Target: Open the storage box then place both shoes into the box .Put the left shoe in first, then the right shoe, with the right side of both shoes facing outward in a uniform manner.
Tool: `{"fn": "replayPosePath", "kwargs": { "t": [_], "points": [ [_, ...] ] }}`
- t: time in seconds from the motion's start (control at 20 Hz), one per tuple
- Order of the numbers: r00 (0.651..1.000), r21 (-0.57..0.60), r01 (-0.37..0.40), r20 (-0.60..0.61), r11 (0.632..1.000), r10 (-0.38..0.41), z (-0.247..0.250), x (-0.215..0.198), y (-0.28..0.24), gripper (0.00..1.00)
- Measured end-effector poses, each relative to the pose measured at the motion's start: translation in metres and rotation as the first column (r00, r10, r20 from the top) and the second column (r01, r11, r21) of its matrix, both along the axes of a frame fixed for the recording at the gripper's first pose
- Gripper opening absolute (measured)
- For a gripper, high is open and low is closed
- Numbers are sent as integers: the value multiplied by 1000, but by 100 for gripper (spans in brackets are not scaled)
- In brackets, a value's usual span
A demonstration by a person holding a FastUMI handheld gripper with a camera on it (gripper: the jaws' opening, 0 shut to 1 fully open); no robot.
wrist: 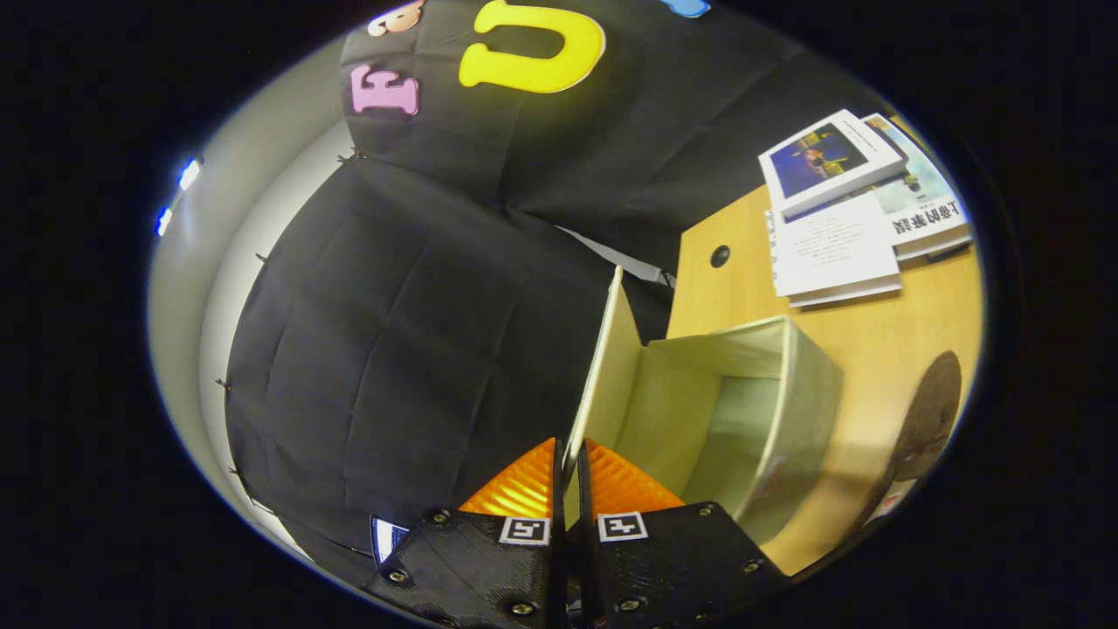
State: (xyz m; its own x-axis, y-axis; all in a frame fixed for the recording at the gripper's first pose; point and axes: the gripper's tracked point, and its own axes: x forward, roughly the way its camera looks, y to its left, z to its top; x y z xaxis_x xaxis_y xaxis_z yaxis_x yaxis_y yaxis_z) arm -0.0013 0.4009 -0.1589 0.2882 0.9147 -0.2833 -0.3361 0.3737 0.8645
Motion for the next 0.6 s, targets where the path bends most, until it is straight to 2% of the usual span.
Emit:
{"fn": "replayPosePath", "kwargs": {
  "t": [0.3, 0.6],
  "points": [
    [998, 47, -53, -33, 997, 55, 16, -3, 85, 8],
    [994, -3, -108, -17, 994, 108, 3, -9, 161, 9]
  ]
}}
